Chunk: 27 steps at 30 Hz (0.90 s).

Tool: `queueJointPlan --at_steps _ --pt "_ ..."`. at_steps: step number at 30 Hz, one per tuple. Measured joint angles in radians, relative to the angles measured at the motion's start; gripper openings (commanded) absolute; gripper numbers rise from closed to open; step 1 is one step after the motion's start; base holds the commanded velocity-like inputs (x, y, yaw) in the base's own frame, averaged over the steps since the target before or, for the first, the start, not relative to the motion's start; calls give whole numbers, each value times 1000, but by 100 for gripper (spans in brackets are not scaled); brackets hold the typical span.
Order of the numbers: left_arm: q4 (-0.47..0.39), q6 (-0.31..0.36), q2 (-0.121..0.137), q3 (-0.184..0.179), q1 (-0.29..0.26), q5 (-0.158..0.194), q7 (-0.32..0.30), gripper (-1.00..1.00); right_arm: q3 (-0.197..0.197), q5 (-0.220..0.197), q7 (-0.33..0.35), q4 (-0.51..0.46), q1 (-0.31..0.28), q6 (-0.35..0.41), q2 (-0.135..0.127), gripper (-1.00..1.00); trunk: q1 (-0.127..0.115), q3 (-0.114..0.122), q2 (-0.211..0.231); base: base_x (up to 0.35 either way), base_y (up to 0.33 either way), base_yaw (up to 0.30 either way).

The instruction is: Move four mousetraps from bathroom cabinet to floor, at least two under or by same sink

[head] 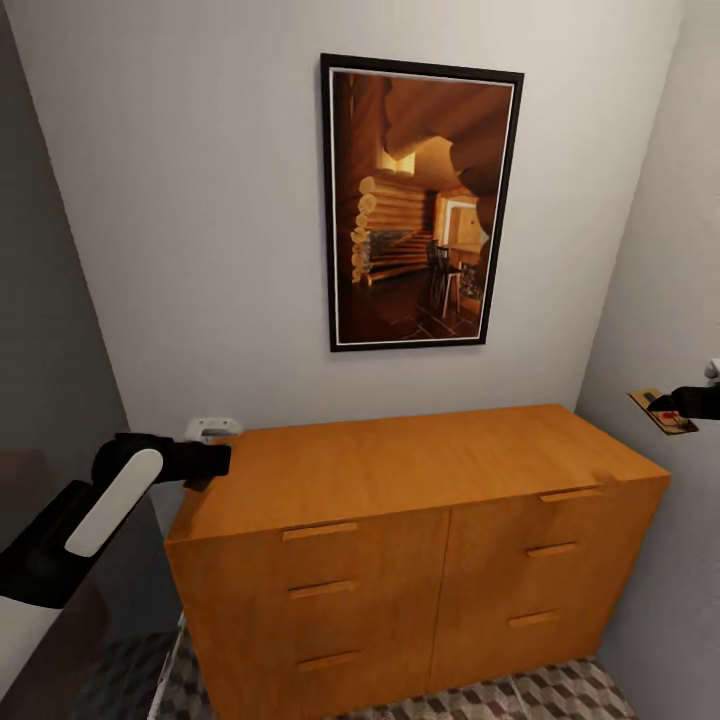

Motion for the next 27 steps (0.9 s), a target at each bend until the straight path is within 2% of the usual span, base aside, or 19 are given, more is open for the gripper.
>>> queueJointPlan --at_steps 2,4,8,12,13,15,16,18,19,21,23,24,27 --pt "0 0 -1 -1 0 0 0 -100 1 0 0 -1 0 0 3 -100 0 0 0 -344 0 0" --pt "0 -1 -3 -4 0 1 0 -100 1 2 0 -1 0 0 22 -100 0 0 0 -344 0 0" --pt "0 -2 -21 -7 0 2 0 -100 1 8 -7 -32 0 0 83 -100 0 0 0 -345 0 0" --pt "0 -2 -76 -9 0 1 1 -100 -1 5 -26 -148 0 0 172 -100 0 0 0 -344 -51 0" --pt "0 -2 -83 -9 0 -1 1 -100 -2 11 -31 -165 0 0 184 -100 0 0 0 -344 -87 0" --pt "0 -3 -111 -9 0 0 1 -100 -5 5 -58 -222 0 0 232 -100 0 0 0 -344 -98 0" --pt "0 -2 -119 -9 0 -3 2 -100 -6 11 -66 -234 -1 -1 246 -100 0 0 0 -344 -102 0" --pt "0 -2 -138 -9 0 -3 2 -100 -7 6 -104 -276 0 -1 315 -100 0 0 0 -344 -105 0" --pt "0 -2 -141 -9 0 -4 2 -100 -7 14 -116 -285 -1 -1 336 -100 0 0 0 -344 -106 0" --pt "0 -2 -148 -9 0 -4 2 -100 -7 18 -173 -311 0 -1 410 -100 0 0 0 -344 -107 0" --pt "-1 -2 -150 -9 0 -4 3 -100 -7 31 -248 -336 7 -1 467 -100 0 0 0 -344 -107 0" --pt "-1 -2 -151 -9 0 -4 2 -100 -7 36 -273 -345 12 0 478 -100 0 0 0 -344 -107 0" --pt "-3 -4 -152 -8 0 -4 3 -100 -9 34 -431 -430 77 -1 526 -100 0 0 0 -344 -106 0"
